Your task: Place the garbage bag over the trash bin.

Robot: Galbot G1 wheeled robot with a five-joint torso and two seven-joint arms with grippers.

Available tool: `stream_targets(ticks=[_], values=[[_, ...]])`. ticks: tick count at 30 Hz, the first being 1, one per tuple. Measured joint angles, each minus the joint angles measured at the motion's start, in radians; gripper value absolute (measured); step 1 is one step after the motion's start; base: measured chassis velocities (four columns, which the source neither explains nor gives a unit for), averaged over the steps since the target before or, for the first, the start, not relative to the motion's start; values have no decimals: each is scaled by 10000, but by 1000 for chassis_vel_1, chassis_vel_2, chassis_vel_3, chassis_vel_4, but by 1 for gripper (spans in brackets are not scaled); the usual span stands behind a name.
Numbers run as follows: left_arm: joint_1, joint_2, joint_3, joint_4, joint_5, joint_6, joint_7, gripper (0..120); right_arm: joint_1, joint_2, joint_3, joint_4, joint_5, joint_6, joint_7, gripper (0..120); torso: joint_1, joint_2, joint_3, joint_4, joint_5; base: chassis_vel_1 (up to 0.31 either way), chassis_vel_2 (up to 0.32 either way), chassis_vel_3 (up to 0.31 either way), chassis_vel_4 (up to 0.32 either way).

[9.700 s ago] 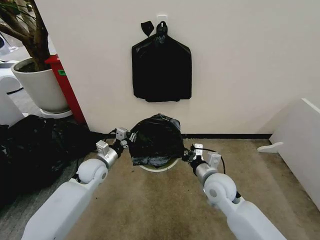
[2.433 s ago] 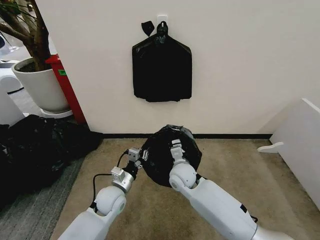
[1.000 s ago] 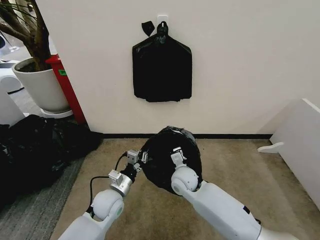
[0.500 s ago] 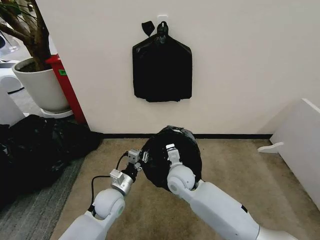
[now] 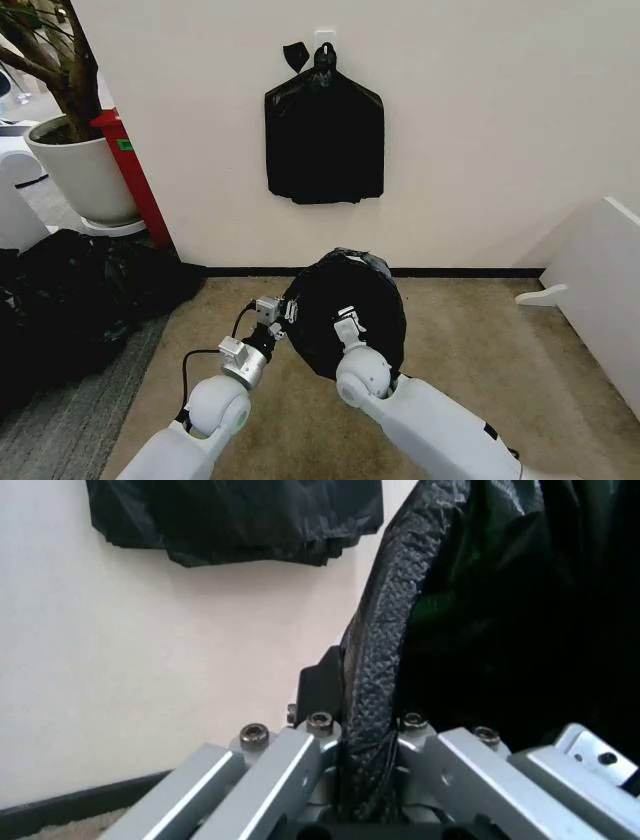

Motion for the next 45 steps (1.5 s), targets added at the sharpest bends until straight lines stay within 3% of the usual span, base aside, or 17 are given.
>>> stream_targets(ticks=[2,7,11,19,23,25,30,35,45], values=[[-15,-1,-1,2,-1,0,-1,1,-41,-17,12,107,-138,159,-100,0,0,0,0,0,0,0,0,0,0],[-59,-59,23,42,-5,-3,-17,1,91,63,-60,216,137,1718,-819,0,0,0,0,1,0,0,0,0,0],[-54,-75,27,37,-5,-3,-17,1,254,281,-84,10,744,2030,-877,0,0,0,0,2,0,0,0,0,0],[-7,-22,-69,-45,-32,-1,-17,1,233,356,-161,164,1961,983,5,0,0,0,0,2,0,0,0,0,0],[42,-41,-74,-84,-33,0,-15,1,179,208,-168,210,1716,399,258,0,0,0,0,2,0,0,0,0,0],[61,-65,-67,-104,-32,0,-9,1,116,92,-144,102,927,327,143,0,0,0,0,1,-1,0,0,0,0],[74,-63,-52,-114,-22,6,-15,1,58,-18,4,12,-509,840,-395,0,0,0,0,1,0,0,0,0,0],[87,-49,-48,-137,-11,24,-16,1,25,-68,-45,114,-876,1391,-825,0,0,0,0,1,0,0,0,0,0],[155,-67,-19,-193,17,49,-22,1,347,268,-12,32,827,2191,-995,0,0,0,0,4,0,0,0,0,0]])
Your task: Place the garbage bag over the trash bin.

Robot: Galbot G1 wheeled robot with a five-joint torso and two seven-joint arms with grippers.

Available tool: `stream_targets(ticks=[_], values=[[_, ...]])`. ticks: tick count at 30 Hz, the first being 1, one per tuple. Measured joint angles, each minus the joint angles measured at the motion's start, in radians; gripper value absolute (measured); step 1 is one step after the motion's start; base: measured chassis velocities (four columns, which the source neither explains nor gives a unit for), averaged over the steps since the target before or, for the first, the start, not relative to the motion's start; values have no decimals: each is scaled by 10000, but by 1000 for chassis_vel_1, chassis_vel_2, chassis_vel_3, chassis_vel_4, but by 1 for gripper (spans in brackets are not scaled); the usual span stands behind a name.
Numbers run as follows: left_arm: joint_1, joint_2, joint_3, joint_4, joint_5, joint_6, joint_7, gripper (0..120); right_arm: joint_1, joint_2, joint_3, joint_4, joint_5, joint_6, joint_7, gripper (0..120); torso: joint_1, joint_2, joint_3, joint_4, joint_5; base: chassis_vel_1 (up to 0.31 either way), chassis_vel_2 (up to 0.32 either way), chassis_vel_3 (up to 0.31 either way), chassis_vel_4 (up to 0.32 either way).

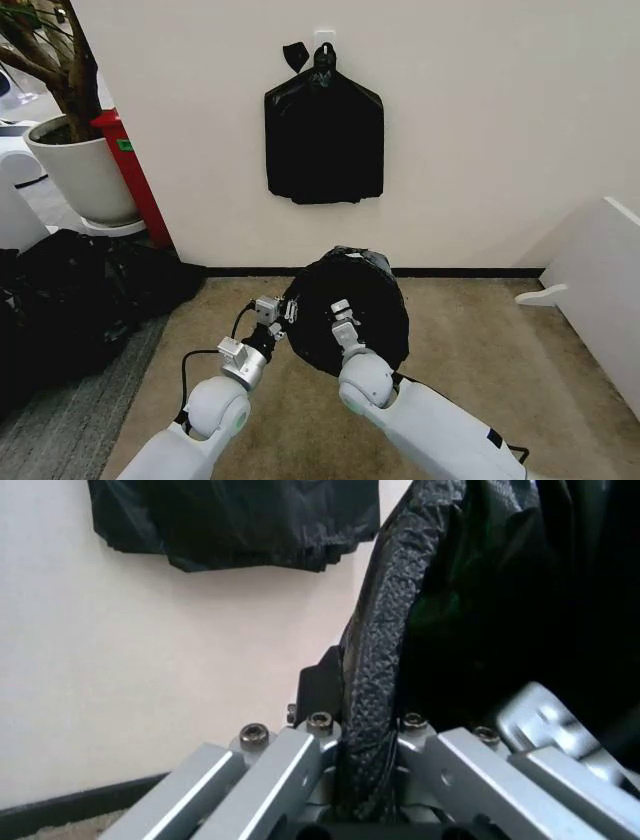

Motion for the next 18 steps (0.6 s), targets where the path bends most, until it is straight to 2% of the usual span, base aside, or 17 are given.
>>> stream_targets(ticks=[5,10,18], values=[[59,-64,48,-88,17,44,2,1,191,27,320,-233,459,-689,621,0,0,0,0,-2,-1,0,0,0,0],[122,-73,-6,-185,8,54,8,1,114,-292,163,18,68,-988,796,0,0,0,0,-5,0,0,0,0,0],[162,-128,20,-172,6,54,30,1,5,-222,-119,355,-872,52,25,0,0,0,0,-3,0,0,0,0,0]])
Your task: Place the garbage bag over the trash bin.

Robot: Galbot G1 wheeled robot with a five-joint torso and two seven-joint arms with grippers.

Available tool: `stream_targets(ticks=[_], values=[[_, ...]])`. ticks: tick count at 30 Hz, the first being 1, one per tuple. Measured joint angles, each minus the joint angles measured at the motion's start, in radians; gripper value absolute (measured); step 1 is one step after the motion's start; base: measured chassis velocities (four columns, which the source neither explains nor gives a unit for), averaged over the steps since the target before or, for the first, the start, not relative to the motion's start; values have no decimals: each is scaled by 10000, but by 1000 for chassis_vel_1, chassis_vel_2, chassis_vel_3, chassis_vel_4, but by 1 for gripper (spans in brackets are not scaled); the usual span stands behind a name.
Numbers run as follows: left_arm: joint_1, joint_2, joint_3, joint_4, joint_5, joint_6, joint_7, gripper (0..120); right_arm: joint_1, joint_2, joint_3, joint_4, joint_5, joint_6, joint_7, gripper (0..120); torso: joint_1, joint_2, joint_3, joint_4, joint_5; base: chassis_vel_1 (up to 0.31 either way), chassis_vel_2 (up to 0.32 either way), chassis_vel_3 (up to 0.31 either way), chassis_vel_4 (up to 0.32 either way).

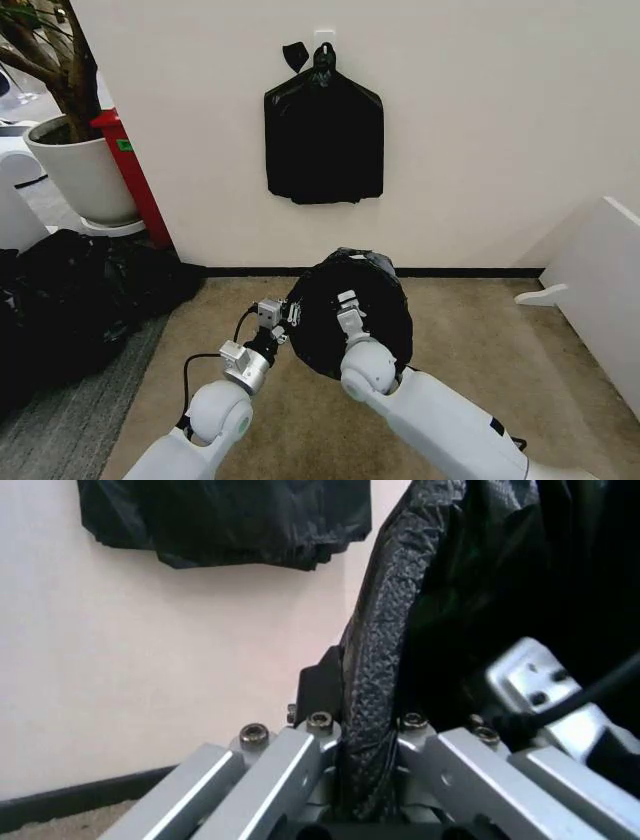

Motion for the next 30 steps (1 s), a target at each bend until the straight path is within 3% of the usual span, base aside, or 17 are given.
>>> stream_targets(ticks=[11,13,17,20,28,30], values=[[171,84,-7,-102,52,-107,120,1,216,185,573,-907,7,16,195,0,0,0,0,1,0,0,0,0,0],[117,63,-2,-9,49,-118,120,1,145,104,590,-808,5,137,161,0,0,0,0,0,-1,0,0,0,0],[-165,-8,114,394,-107,-103,90,1,-663,-363,294,431,-285,1312,-1052,0,0,0,0,0,0,0,0,0,0],[-234,-10,128,470,-207,-70,79,1,-1016,-531,107,906,-487,1466,-1405,0,0,0,0,-1,0,0,0,0,0],[-414,-10,-8,819,-453,189,-118,1,-1784,-1111,-234,2340,-1533,2554,-2477,26,0,0,0,1,-1,0,0,0,0],[-505,-16,-78,1012,-498,158,-135,1,-2114,-1388,23,2600,-2434,3671,-3094,36,0,0,0,0,-1,0,0,0,0]])
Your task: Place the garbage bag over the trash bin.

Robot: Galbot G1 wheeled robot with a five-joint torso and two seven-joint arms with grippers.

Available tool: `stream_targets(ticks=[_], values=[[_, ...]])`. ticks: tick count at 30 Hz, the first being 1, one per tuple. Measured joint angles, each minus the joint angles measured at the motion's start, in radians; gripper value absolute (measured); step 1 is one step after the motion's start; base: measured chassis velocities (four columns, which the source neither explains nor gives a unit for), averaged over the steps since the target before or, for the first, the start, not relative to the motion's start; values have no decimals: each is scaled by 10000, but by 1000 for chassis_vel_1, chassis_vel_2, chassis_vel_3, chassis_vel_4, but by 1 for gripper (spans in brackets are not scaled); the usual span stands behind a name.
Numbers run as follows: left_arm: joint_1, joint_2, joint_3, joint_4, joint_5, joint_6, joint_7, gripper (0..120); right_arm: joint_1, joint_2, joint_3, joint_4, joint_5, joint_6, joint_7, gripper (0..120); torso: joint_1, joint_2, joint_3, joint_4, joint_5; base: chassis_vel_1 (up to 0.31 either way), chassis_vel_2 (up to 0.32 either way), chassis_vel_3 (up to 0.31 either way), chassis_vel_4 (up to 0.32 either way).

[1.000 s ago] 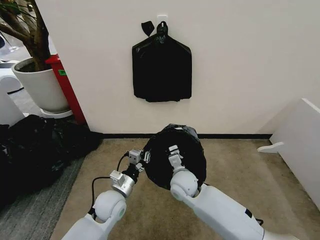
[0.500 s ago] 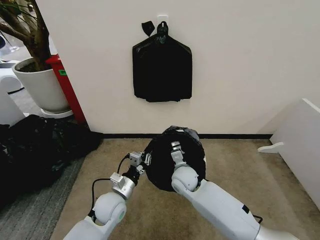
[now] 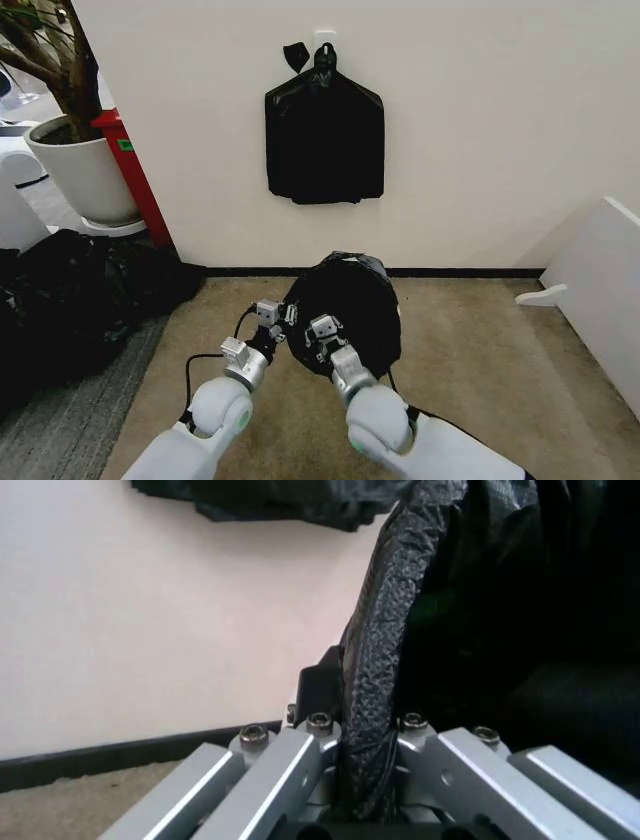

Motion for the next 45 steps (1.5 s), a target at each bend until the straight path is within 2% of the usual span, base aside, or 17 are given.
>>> stream_targets(ticks=[2,4,5,7,8,11,13,14,18,19,20,23,25,27,31,35,45], values=[[-82,-1,-45,110,-32,-88,1,1,-250,-145,407,43,-766,1085,-607,43,0,0,0,-1,0,0,0,0,0],[-82,-1,-45,110,-32,-88,1,1,-250,-145,407,43,-766,1085,-607,43,0,0,0,-1,0,0,0,0,0],[-238,22,-121,307,-45,-289,16,1,-519,-261,1051,24,-1731,2724,-1673,54,0,0,-1,-1,1,0,0,0,0],[-341,81,-164,477,-44,-466,65,1,-745,-336,1495,124,-2206,3599,-2212,59,0,0,2,0,2,0,0,0,0],[-446,163,-220,644,-26,-673,116,1,-967,-411,1825,415,-2325,4059,-2375,67,0,0,1,0,-1,0,0,0,0],[-660,318,-301,986,37,-1199,313,1,-1375,-568,2231,1120,-1897,4222,-2180,78,0,0,0,-1,0,0,0,0,0],[-710,342,-316,1064,60,-1329,376,1,-1431,-605,2328,1235,-1784,4223,-2134,80,0,0,0,-1,0,0,0,0,0],[-848,407,-358,1274,99,-1737,580,1,-1499,-685,2526,1383,-1535,4211,-2068,86,0,0,1,-1,0,0,0,0,0],[-1262,637,-482,1803,-82,-3029,1715,1,-1427,-1038,3321,1527,175,4031,-2063,98,0,0,1,-1,1,0,0,0,0],[-1262,637,-482,1803,-82,-3029,1715,1,-1427,-1038,3321,1527,175,4031,-2063,98,0,0,1,-1,1,0,0,0,0],[-1418,741,-546,1989,-129,-3410,2187,1,-1298,-1204,3559,1537,1244,3953,-2190,100,0,0,1,-3,0,0,0,0,0],[-1592,911,-620,2172,-308,-3835,2868,1,-1074,-1456,3839,1508,3249,3914,-2669,100,0,0,1,0,0,0,0,0,0],[-1639,1000,-659,2227,-343,-3975,3144,1,-985,-1570,3948,1415,4039,3986,-3110,100,0,0,1,0,1,0,0,0,0],[-1646,1016,-674,2236,-343,-4000,3199,1,-972,-1597,3975,1387,4153,4014,-3234,100,0,0,1,0,2,0,0,0,0],[-1683,1151,-817,2293,-338,-4180,3451,1,-955,-1903,4103,967,4605,4217,-4577,100,0,0,1,-1,1,0,0,0,0],[-1658,1176,-877,2262,-340,-4191,3455,1,-943,-1975,4072,757,4615,4195,-4783,100,0,0,1,0,1,0,0,0,0],[-1483,1157,-925,2068,-403,-4197,3405,1,-852,-2001,4257,266,5203,3957,-5124,65,0,0,0,0,1,0,0,0,0]])
